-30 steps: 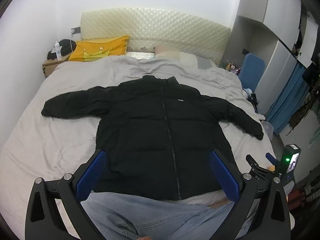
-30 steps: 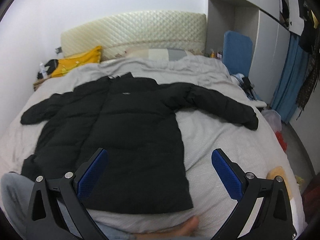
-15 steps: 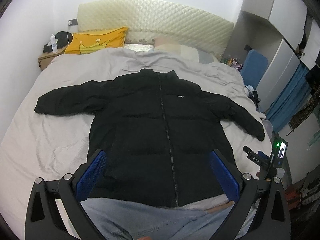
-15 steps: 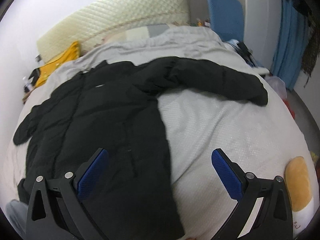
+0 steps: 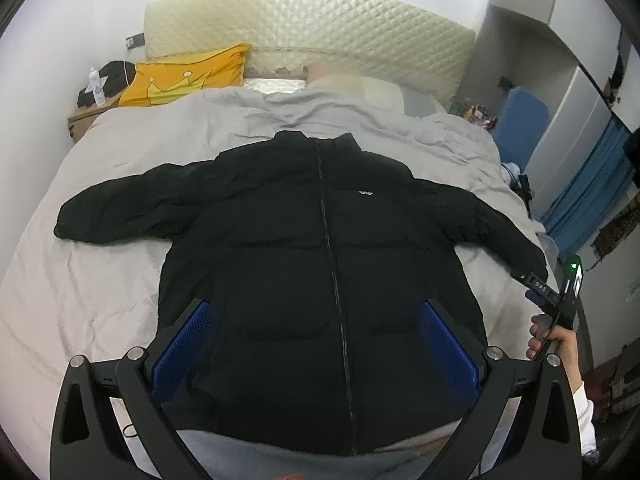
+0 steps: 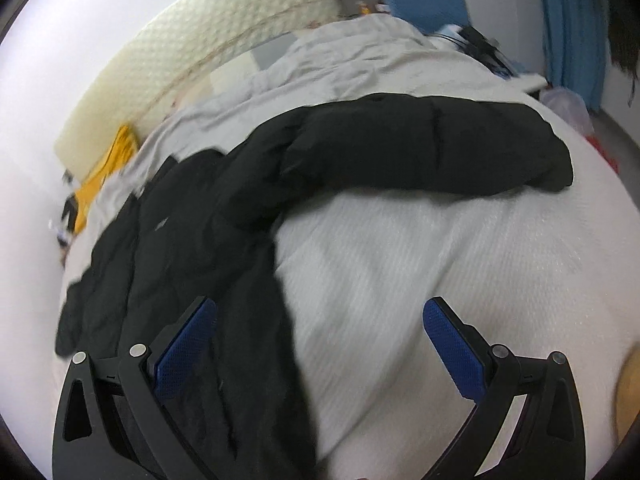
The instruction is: Fold large clothes
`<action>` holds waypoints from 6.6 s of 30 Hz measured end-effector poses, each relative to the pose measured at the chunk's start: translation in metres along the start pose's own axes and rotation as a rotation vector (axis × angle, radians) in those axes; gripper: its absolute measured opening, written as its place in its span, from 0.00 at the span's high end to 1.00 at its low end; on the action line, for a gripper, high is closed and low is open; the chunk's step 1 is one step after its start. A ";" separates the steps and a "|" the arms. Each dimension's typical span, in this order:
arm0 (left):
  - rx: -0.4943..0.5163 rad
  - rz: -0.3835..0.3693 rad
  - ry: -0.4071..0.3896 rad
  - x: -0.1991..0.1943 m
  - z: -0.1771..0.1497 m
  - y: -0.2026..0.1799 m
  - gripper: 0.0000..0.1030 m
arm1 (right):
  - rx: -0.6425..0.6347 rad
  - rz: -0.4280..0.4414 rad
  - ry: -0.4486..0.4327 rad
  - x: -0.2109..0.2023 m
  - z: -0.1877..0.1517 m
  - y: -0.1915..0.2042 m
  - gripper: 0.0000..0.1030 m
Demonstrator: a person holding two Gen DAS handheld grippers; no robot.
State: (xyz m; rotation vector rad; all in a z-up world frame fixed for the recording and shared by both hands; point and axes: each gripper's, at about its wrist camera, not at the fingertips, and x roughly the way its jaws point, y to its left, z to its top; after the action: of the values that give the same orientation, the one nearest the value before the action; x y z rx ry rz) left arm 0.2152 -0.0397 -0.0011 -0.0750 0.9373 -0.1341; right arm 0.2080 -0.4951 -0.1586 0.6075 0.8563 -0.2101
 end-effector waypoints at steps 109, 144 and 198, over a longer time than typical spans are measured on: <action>-0.169 0.054 -0.117 0.134 0.003 0.169 0.01 | -0.954 0.270 -0.009 0.157 -0.156 0.460 0.36; 0.034 0.065 -0.266 0.001 -0.054 0.033 0.00 | -0.637 0.249 -0.423 -0.171 -0.137 0.279 0.30; -0.407 0.151 -0.107 0.166 -0.019 0.466 0.01 | -0.479 0.096 -0.479 -0.117 -0.191 0.199 0.00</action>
State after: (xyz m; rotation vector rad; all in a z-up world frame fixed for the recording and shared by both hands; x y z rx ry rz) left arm 0.3352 0.3963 -0.2018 -0.3828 0.8487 0.2012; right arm 0.0903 -0.2298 -0.0822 0.1342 0.3870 -0.0522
